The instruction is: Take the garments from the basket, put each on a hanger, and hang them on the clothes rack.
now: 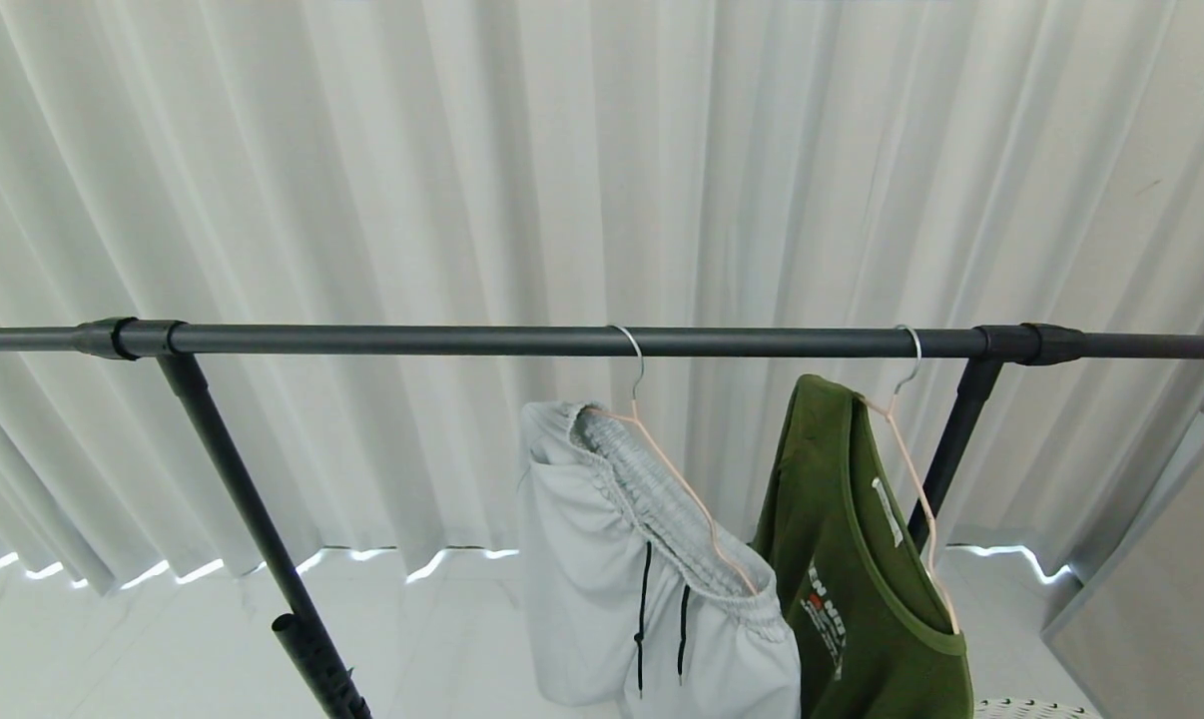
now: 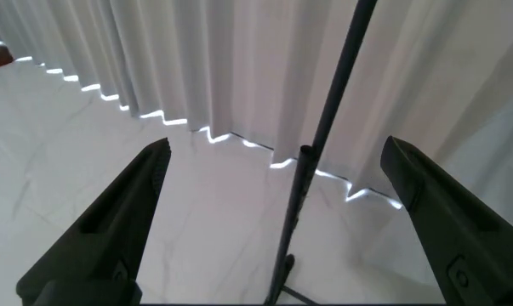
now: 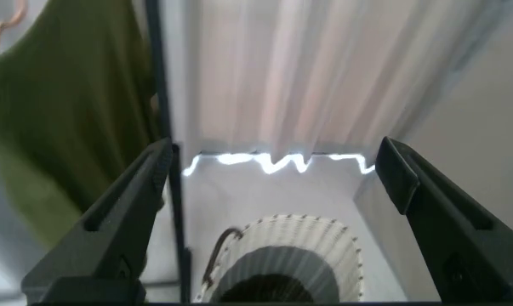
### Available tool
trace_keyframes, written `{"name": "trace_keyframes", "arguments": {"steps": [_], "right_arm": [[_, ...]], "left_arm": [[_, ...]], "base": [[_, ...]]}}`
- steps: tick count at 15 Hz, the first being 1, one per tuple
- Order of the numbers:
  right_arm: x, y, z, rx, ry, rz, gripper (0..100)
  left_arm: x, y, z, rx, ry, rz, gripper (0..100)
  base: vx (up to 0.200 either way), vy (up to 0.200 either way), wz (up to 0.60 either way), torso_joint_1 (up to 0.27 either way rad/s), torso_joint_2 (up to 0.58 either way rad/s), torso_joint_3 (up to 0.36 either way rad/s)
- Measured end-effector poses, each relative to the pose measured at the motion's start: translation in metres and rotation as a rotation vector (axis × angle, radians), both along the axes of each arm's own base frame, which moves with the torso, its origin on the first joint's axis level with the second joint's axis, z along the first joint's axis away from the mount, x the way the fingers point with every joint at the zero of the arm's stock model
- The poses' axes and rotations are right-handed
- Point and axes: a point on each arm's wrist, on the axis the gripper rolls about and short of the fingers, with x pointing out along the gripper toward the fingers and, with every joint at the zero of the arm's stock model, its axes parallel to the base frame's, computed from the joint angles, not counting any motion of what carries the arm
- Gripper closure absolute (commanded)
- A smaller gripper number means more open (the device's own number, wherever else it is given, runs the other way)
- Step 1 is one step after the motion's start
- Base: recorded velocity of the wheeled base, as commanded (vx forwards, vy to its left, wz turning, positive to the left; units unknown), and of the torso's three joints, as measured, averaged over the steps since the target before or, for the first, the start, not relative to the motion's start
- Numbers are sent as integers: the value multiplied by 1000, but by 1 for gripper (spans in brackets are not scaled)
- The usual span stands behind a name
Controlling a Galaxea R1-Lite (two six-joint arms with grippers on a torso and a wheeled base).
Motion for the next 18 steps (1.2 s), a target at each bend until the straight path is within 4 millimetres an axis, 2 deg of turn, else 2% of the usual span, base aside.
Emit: {"name": "trace_keyframes", "arguments": {"steps": [5,9,18], "right_arm": [[-5,-1,-1,1,-62,70,0],[-6,-1,-1,39,-76,67,0],[-6,-1,-1,40,-78,65,0]], "left_arm": [[0,1,-3,31,0,-183,0],[-4,1,-4,-8,-66,-164,0],[-5,1,-5,-7,-77,-162,0]], "base": [[0,0,0,0,0,0],[0,0,0,0,0,0],[0,0,0,0,0,0]]}}
